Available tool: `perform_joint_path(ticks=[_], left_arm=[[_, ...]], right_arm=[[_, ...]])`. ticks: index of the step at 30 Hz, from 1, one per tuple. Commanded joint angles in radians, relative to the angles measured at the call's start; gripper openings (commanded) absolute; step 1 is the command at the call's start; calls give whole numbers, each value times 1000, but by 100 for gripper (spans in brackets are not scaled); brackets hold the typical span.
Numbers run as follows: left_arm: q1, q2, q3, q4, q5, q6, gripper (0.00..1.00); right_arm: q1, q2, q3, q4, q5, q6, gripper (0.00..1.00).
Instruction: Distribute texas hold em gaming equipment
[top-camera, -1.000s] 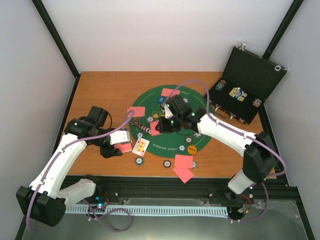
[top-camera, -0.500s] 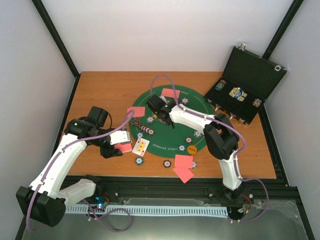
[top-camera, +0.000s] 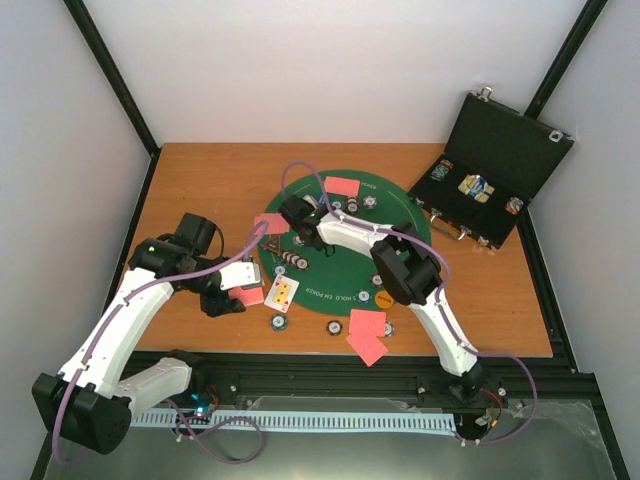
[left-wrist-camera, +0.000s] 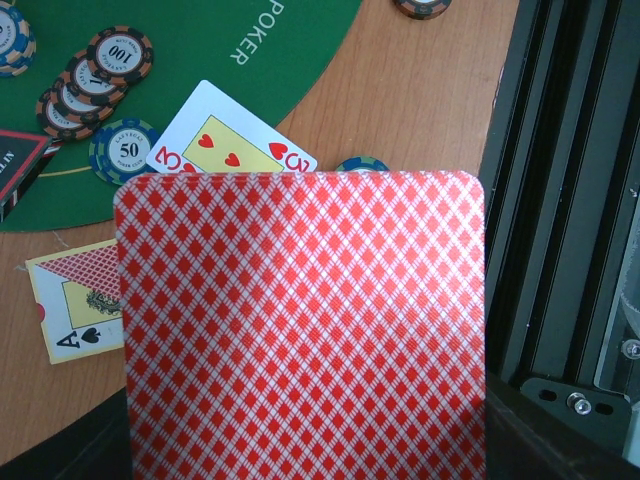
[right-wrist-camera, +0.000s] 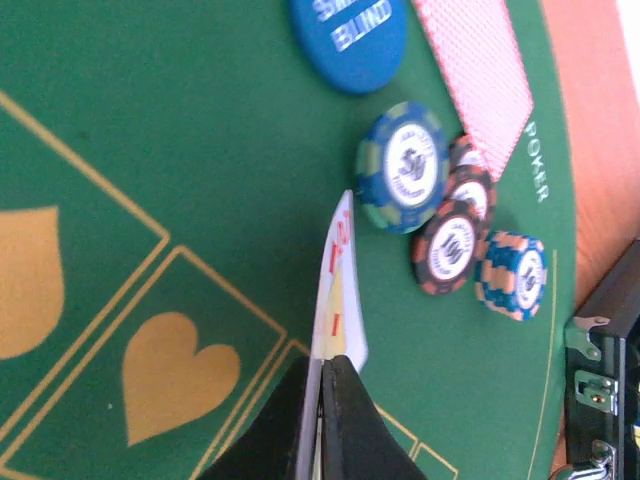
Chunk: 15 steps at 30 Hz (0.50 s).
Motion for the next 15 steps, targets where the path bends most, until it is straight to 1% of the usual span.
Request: perform_joint_path(ticks=[1, 3, 6, 9, 10, 13, 15], left_arm=[[1, -11, 10, 10, 22, 9, 52], [1, -9, 10, 10, 23, 10, 52], [1, -8, 10, 13, 23, 11, 52], [1, -7, 13, 11, 23, 10, 52], [1, -7, 15, 9, 22, 10, 52], [1, -8, 23, 6, 20, 9, 52], [1, -10, 31, 2, 18, 11, 52]], right_arm=[[9, 4, 15, -19, -12, -6, 9], [9, 1, 14, -38, -40, 5, 14], [16, -16, -2, -53, -99, 24, 25], [19, -44, -38, -48, -168, 42, 43], [20, -53, -48, -48, -189, 52, 47], [20, -80, -73, -52, -235, 71, 58], [20, -104, -84, -56, -261, 87, 62]])
